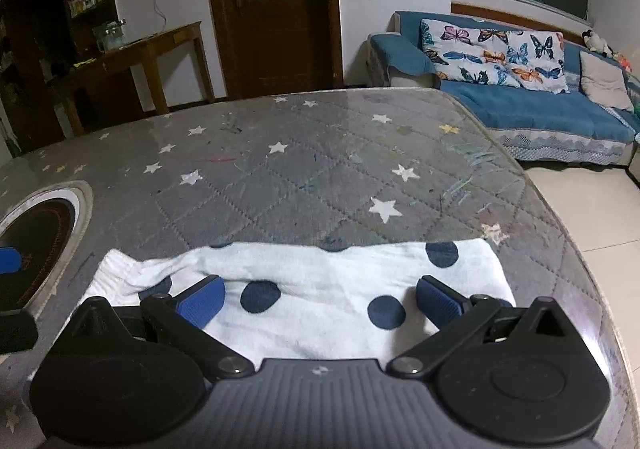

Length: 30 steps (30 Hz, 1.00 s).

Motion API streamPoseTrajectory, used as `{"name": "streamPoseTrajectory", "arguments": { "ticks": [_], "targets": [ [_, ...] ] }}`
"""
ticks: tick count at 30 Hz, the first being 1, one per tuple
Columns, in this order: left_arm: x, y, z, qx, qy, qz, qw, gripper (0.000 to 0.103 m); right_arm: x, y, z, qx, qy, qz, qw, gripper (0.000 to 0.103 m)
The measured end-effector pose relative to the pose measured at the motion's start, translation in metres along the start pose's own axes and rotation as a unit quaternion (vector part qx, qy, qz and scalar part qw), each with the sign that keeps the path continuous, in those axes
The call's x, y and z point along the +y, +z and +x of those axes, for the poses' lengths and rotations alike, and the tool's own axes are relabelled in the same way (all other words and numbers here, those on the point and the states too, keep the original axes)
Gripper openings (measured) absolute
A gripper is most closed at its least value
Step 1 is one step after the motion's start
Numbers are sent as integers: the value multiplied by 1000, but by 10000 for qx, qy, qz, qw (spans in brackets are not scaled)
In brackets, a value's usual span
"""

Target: Fold clothes

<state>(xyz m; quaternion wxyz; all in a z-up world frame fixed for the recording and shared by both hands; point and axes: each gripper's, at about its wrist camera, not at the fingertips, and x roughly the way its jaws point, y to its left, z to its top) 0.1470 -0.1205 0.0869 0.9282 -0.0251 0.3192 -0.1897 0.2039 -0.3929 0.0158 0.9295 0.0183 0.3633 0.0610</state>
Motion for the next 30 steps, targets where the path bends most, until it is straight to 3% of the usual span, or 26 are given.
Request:
{"name": "streamPoseTrajectory", "arguments": {
  "ticks": [7, 14, 21, 30],
  "targets": [
    [-1, -3, 0, 138, 48, 2, 9999, 103, 3, 8, 4, 2, 125, 37, 9999, 103],
    [-3, -8, -3, 250, 35, 86, 9996, 103, 1, 12, 20, 266, 97, 100, 9995, 103],
    [2, -13, 1, 420, 122, -56, 9990, 103, 1, 9, -4, 150, 238, 107, 9995, 103],
    [1, -9, 11, 524, 216, -203, 9982, 103, -2, -30, -42, 159, 260, -19, 9995, 103]
  ]
}}
